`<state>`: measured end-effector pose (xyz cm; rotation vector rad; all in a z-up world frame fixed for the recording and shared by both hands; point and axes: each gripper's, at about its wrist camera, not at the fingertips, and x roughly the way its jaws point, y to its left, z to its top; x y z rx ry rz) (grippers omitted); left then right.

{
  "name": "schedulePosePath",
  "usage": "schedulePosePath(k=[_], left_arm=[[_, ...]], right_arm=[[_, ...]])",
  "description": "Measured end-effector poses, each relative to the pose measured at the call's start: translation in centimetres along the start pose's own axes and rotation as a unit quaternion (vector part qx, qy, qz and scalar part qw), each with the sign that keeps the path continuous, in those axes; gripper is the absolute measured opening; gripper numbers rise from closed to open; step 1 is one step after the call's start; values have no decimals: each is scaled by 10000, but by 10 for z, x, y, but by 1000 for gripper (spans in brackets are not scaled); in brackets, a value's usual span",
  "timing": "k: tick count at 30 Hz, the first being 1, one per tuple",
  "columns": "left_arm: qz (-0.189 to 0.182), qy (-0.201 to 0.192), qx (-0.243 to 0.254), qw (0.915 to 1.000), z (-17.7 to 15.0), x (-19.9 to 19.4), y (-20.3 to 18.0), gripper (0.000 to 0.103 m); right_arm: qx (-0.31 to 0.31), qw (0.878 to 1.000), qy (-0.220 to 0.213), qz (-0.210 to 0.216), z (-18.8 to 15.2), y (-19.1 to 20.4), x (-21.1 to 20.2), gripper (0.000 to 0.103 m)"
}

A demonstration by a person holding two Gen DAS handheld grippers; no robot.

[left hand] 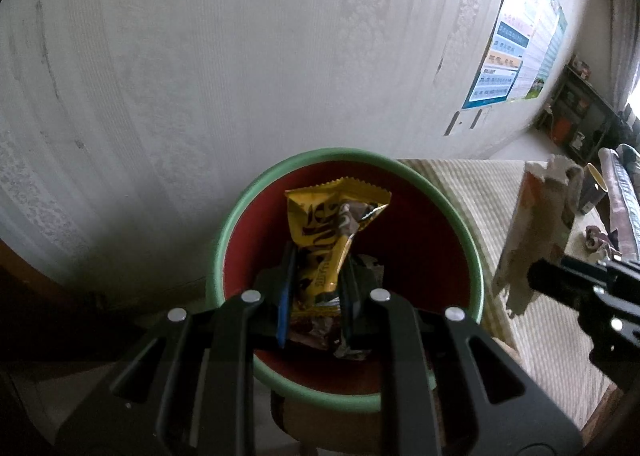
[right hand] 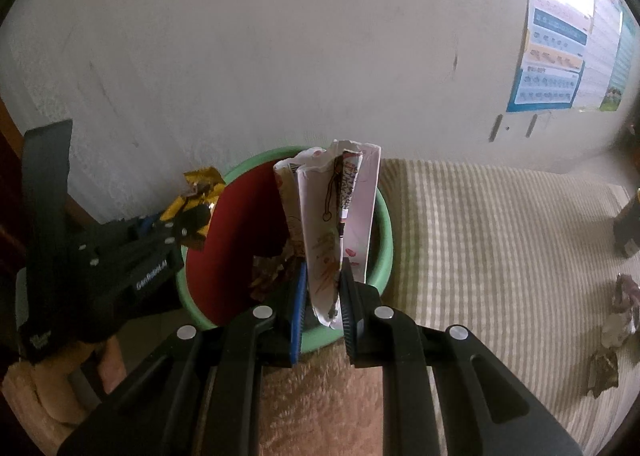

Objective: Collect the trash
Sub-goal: 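Lower both items into the bin and open the right gripper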

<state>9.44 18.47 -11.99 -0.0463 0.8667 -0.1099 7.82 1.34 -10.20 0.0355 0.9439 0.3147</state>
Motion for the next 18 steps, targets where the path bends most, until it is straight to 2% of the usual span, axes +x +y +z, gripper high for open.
schedulePosePath(k=[9, 18], left_arm=[[96, 85, -66, 9999, 2, 9, 3, 17], [81, 62, -71, 9999, 9, 15, 1, 17]], right_arm=[[-23, 9999, 84, 107, 2, 4, 15, 16], [17, 9999, -36, 167, 10, 2, 17, 17]])
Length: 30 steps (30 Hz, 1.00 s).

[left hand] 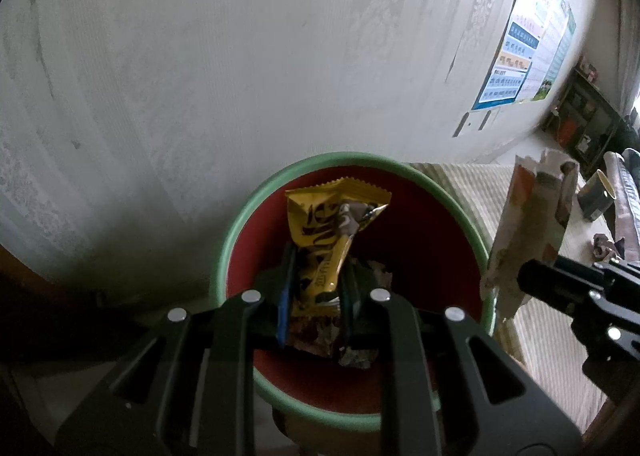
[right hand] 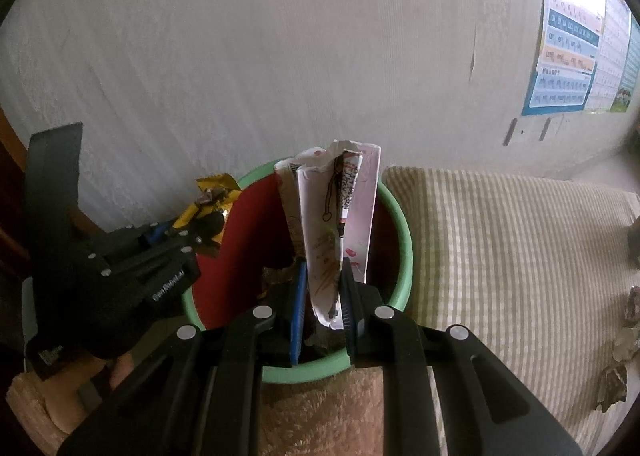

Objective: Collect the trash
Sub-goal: 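Lower both items into the bin and open the right gripper, then swing the open right gripper back toward the trash on the table while the left gripper releases the yellow wrapper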

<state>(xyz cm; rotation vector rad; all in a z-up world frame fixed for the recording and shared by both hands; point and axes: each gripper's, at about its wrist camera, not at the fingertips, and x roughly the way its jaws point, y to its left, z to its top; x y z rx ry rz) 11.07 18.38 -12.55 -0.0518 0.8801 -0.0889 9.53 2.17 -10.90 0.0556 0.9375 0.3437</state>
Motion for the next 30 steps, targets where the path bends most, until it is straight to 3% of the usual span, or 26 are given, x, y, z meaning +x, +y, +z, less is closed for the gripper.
schedulePosePath(k=[4, 6, 7, 11, 16, 20, 21, 23, 26, 28, 30], left_arm=[[49, 14, 20, 10000, 1, 3, -2, 20], [46, 23, -4, 10000, 0, 3, -2, 47], [36, 21, -9, 10000, 1, 3, -2, 51], [117, 82, 38, 9999, 0, 5, -4, 61], [137, 120, 149, 9997, -3, 4, -12, 64], [86, 124, 319, 9994, -7, 2, -28, 66], [58, 125, 355, 9993, -7, 1, -31, 67], [-2, 144, 417, 9990, -9, 1, -39, 67], [-93, 180, 543, 9983, -10, 1, -55, 67], [-156, 200, 649, 9976, -10, 0, -68, 67], [-210, 202, 803, 9963, -11, -3, -83, 67]], right_arm=[[19, 9999, -99, 105, 5, 2, 1, 21], [53, 9996, -118, 232, 7, 1, 2, 40], [63, 9996, -165, 237, 8, 2, 0, 50], [95, 9992, -307, 230, 3, -2, -9, 54], [453, 9981, -428, -15, -14, -35, -31, 63], [800, 9931, -474, -713, -37, -90, -52, 67], [909, 9890, -485, -1057, -45, -111, -60, 73], [1224, 9744, -459, -1831, -64, -154, -75, 74], [1898, 9491, -281, -2499, -98, -212, -93, 76], [2354, 9333, -130, -2708, -120, -245, -96, 79], [2729, 9260, 99, -2606, -142, -270, -91, 79]])
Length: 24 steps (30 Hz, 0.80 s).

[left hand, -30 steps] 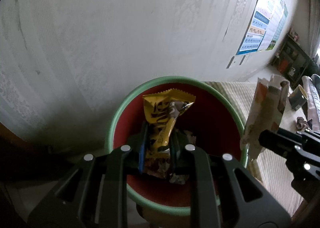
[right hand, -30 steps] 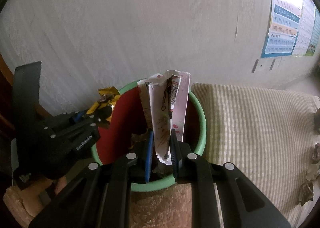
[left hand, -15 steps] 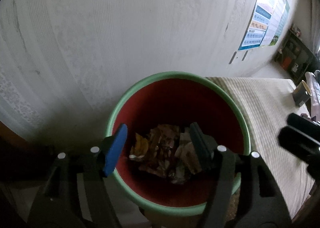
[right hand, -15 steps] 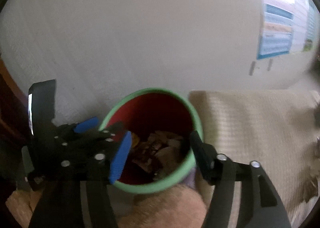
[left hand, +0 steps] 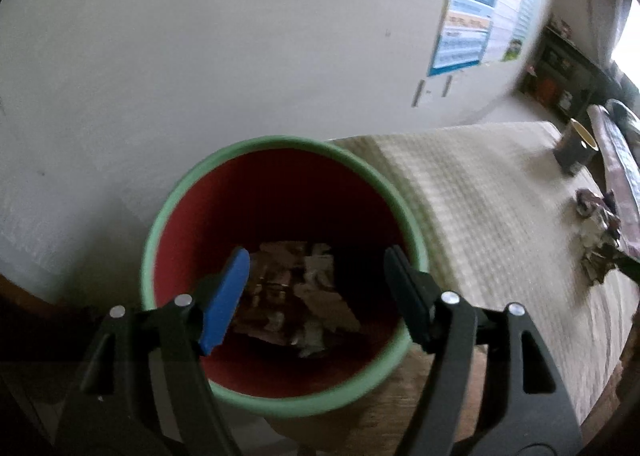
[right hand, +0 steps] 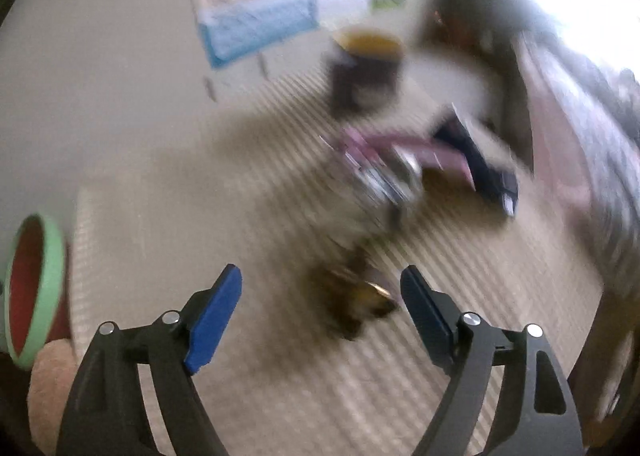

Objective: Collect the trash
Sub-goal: 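Swing the open right gripper back toward the trash on the table while the left gripper releases the yellow wrapper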

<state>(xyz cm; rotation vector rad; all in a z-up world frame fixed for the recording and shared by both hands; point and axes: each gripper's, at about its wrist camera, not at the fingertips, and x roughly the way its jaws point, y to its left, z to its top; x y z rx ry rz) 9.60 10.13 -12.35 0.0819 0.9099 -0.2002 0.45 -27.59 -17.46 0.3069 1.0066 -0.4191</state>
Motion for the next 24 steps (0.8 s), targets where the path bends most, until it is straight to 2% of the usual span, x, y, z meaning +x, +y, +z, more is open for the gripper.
schedulePosePath(k=[2, 4, 6, 8, 13, 17, 20, 24], left_arm=[[-36, -1, 154, 9999, 0, -3, -16, 67], [-81, -31, 314, 9995, 0, -8, -32, 67], [-129, -70, 555, 9984, 2, -13, -54, 67], [-225, -82, 698, 9973, 4, -15, -72, 67], [-726, -46, 1134, 9909, 9, -16, -143, 67], [-1224, 95, 1402, 9825, 11, -4, -211, 67], [-1640, 252, 1501, 9746, 11, 11, -265, 69], [-1834, 489, 1852, 9642, 8, 35, -335, 70]], right_arm=[[162, 9991, 367, 120, -6, -16, 22, 78], [211, 9979, 542, 299, -11, -22, 34, 55], [150, 9983, 387, 405, -11, -24, 33, 41], [199, 9967, 316, 718, -12, -26, 27, 40], [354, 9948, -192, 938, -29, -41, -16, 40], [478, 9933, -413, 963, -54, -51, -46, 41], [508, 9938, -546, 830, -67, -59, -59, 41], [889, 9908, -612, 813, -67, -78, -58, 41]])
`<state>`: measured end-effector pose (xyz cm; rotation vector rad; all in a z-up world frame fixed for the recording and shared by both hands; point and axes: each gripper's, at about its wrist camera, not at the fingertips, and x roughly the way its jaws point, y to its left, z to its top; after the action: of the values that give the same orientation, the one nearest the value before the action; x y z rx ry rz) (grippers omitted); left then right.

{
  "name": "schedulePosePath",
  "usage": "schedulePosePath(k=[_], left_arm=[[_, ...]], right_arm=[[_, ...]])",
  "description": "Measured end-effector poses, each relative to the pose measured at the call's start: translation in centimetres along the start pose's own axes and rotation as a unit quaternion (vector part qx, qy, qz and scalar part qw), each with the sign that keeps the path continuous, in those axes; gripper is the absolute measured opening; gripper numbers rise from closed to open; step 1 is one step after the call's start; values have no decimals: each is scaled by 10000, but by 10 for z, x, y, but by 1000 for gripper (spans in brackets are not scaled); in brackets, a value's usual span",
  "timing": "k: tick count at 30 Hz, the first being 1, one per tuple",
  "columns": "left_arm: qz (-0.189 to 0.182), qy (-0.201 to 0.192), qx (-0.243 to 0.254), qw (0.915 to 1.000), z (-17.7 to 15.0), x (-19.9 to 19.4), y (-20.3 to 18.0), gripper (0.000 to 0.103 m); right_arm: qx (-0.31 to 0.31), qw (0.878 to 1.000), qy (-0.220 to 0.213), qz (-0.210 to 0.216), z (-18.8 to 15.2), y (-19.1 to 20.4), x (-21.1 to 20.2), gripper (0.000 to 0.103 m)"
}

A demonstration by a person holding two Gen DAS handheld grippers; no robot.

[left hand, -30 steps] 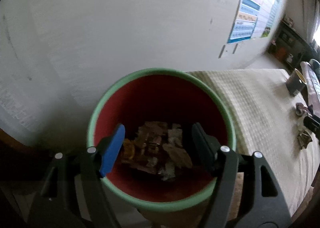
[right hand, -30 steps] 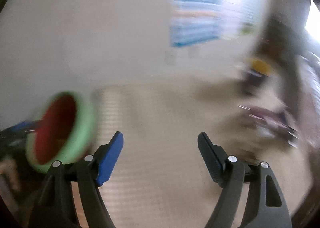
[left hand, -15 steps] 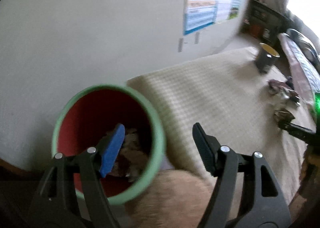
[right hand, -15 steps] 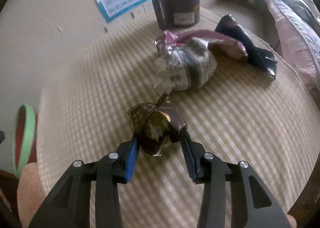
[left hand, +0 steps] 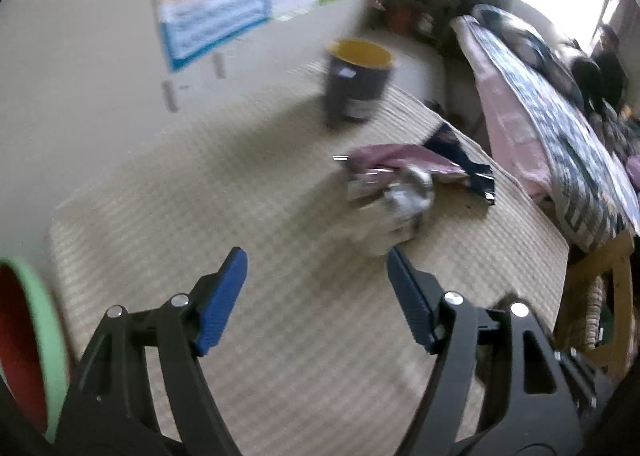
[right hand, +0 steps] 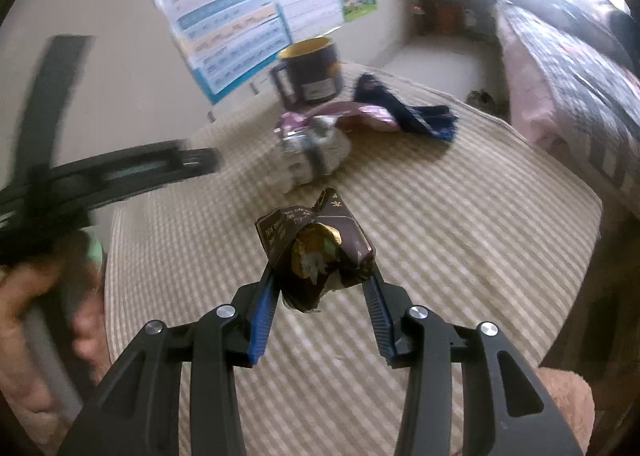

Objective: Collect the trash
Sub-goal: 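Swing the open right gripper back toward the trash on the table while the left gripper releases the yellow wrapper, then grasp the brown foil wrapper with the right gripper while the left grasps the white patterned wrapper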

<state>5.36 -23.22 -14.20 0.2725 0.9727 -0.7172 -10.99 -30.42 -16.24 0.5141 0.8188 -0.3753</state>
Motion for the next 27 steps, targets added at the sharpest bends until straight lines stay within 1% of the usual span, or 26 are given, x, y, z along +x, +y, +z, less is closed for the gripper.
schedulePosePath(k=[2, 5, 7, 10, 11, 12, 16, 21, 27], left_arm=[[-116, 84, 115, 9998, 10, 17, -19, 70], [-133, 172, 397, 9990, 23, 36, -41, 72], [-69, 341, 639, 9974, 28, 54, -54, 72], [-46, 640, 827, 9945, 29, 76, -63, 72], [-12, 704, 853, 9939, 27, 80, -64, 65], [-6, 734, 833, 9938, 25, 82, -64, 65], [-159, 711, 686, 9950, 18, 70, -56, 62], [-58, 476, 666, 9966, -1, 35, -37, 62], [135, 252, 493, 9984, -22, -10, -3, 62]], right_arm=[[211, 9998, -19, -10, -2, -13, -2, 41], [454, 9990, 58, 6, -3, -26, 1, 41], [588, 9982, 133, 49, -4, -34, 5, 41], [633, 9978, 155, 103, -4, -36, 6, 41], [633, 9978, 165, 109, -4, -36, 6, 41], [639, 9977, 185, 121, -4, -36, 8, 41], [717, 9971, 203, 156, -3, -40, 11, 41], [690, 9973, 213, 145, -3, -37, 13, 41], [401, 9989, 222, 58, -4, -24, 15, 41]])
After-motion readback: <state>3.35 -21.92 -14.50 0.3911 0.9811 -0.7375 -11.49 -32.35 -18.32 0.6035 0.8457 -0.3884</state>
